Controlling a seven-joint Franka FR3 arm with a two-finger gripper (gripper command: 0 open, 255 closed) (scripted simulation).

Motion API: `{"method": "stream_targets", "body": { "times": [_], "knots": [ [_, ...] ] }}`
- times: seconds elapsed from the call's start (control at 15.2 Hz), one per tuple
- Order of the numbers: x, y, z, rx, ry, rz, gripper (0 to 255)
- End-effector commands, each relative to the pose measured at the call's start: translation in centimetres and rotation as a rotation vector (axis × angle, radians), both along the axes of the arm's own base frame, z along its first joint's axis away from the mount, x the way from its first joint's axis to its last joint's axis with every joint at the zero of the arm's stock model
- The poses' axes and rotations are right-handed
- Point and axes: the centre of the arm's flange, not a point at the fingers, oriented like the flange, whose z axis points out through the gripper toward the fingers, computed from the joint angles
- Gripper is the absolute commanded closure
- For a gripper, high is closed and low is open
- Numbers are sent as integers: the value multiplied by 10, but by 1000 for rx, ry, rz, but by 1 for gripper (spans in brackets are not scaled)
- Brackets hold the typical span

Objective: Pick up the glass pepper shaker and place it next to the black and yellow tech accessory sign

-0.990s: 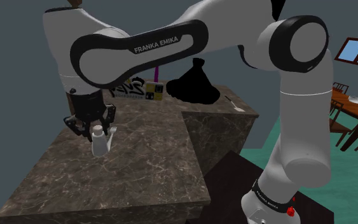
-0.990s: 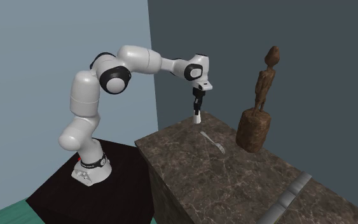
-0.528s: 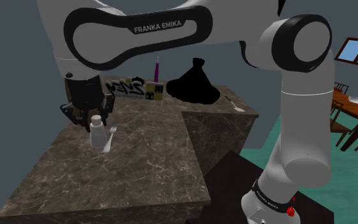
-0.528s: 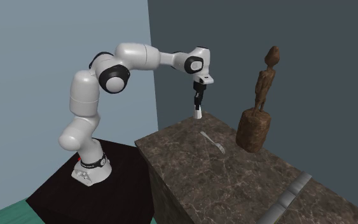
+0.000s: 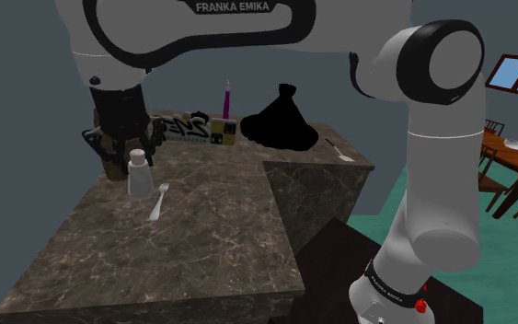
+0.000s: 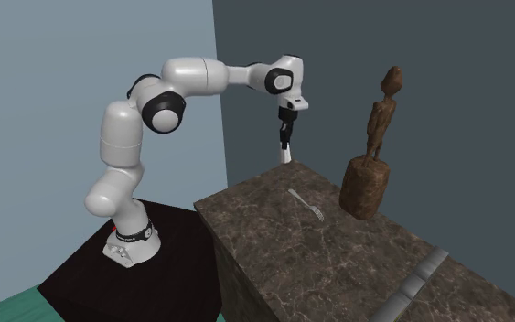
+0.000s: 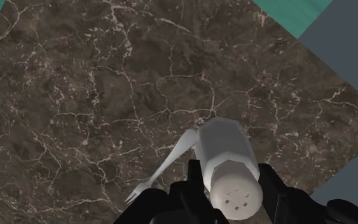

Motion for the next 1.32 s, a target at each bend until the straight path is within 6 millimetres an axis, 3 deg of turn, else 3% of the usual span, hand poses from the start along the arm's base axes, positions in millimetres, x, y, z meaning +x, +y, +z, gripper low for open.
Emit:
{"method": "stream_targets", "body": {
  "times": [0.0,0.66,1.25],
  "knots": [
    [0,0,11,0,0,0,255],
    [0,0,60,0,0,0,255],
    [41,-112,60,0,0,0,255]
  ]
}}
